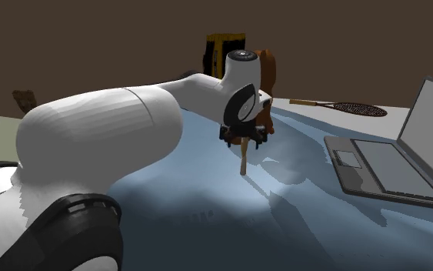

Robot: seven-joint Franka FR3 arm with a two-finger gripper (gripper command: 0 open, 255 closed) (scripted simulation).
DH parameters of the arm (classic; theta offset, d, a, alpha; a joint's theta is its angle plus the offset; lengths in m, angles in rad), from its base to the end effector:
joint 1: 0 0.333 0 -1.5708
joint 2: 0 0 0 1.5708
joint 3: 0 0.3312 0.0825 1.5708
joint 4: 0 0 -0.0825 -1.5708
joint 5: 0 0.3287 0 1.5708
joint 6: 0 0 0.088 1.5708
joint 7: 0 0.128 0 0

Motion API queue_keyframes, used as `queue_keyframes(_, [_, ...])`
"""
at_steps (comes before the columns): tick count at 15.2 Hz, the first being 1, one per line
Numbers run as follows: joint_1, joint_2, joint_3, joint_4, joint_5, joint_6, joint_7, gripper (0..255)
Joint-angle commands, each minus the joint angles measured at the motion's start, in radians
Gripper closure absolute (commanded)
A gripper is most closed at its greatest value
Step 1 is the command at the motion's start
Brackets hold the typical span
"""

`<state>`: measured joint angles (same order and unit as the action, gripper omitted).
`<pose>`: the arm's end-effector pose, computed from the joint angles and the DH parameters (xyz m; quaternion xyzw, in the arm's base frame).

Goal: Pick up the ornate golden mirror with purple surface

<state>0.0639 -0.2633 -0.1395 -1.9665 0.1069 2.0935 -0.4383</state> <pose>0.4596 -0.0361 0.6271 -0.9661 -0.1584 -0.2031 0.0177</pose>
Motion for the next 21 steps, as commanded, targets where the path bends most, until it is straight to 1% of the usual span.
queue_keyframes(1, [0.0, -0.002, 0.001, -0.009, 0.0, 0.007, 0.001, 0])
queue_keyframes(2, [0.0, -0.002, 0.001, -0.01, 0.0, 0.008, 0.001, 255])
queue_keyframes(11, [0.0, -0.002, 0.001, -0.009, 0.0, 0.007, 0.001, 255])
queue_keyframes(21, [0.001, 0.02, 0.0, 0.149, -0.004, -0.128, 0.015, 255])
